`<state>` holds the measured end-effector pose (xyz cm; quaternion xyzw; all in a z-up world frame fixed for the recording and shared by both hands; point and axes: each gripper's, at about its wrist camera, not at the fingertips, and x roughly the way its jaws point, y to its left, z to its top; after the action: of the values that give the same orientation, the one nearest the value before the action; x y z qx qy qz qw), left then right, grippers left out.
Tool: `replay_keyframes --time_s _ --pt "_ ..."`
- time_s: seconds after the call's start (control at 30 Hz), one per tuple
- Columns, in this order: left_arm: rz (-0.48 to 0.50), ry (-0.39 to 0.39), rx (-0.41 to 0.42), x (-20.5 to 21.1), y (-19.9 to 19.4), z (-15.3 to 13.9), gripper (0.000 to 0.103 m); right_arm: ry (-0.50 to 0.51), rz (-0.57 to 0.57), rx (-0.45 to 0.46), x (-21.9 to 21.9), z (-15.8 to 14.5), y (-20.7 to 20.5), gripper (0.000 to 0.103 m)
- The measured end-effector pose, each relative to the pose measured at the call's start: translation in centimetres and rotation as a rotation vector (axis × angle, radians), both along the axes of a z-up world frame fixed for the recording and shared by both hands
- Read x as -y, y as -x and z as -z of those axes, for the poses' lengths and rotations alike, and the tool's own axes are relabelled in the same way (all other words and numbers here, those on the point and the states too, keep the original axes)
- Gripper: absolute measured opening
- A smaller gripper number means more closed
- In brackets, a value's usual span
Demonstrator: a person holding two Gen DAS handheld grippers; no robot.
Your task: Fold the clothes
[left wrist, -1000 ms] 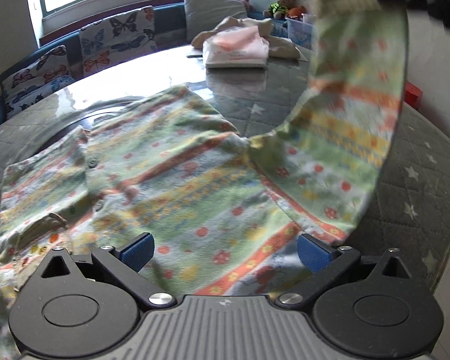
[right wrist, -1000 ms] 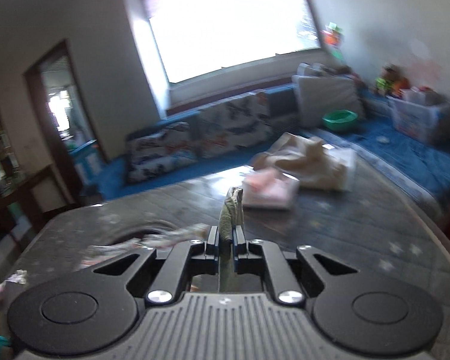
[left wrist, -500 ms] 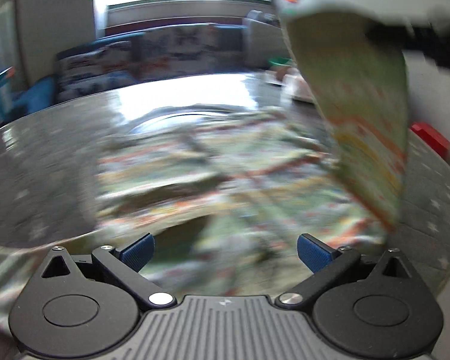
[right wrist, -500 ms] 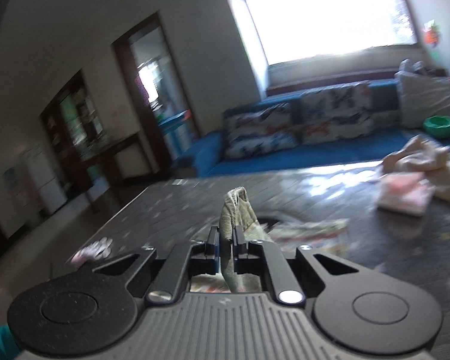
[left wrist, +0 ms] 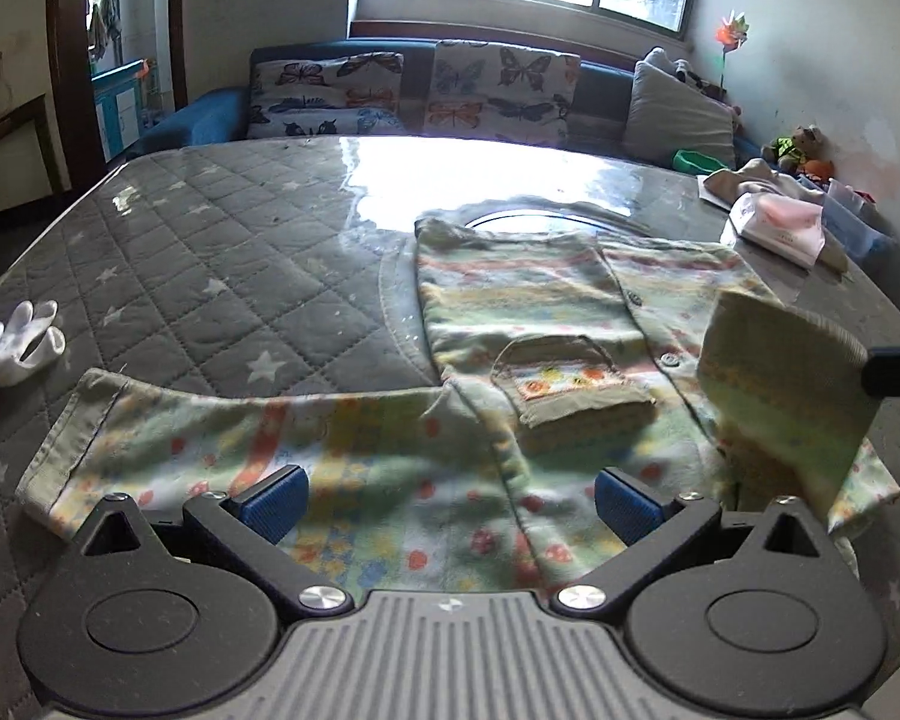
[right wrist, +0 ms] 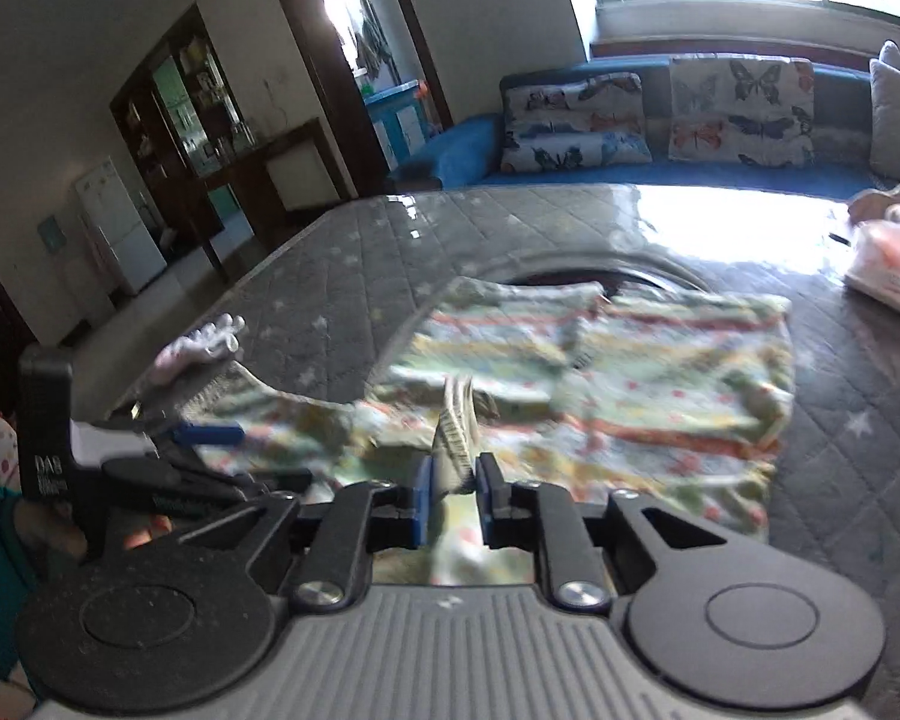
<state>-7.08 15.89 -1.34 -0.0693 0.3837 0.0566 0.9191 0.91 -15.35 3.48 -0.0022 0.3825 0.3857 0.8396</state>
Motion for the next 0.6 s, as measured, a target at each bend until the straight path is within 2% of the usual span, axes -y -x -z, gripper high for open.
replay_keyframes --time_s 0.23,0.33,0.43,0.6 --pt "0.047 0.002 0.042 1.7 -1.4 -1.3 0.103 0.023 0.028 -0.051 4.0 1.3 -0.9 0.017" --pt "0.083 0.012 0.052 2.8 -1.8 -1.9 0.103 0.086 0.057 -0.022 4.9 1.8 -1.2 0.017" --pt "0.148 0.012 0.055 4.9 -2.4 -2.1 0.103 0.152 0.089 0.009 4.7 2.6 -2.5 0.017" --pt "0.279 0.009 0.052 9.4 -3.9 -1.8 0.103 0.18 0.1 0.012 4.4 4.5 -5.1 0.017"
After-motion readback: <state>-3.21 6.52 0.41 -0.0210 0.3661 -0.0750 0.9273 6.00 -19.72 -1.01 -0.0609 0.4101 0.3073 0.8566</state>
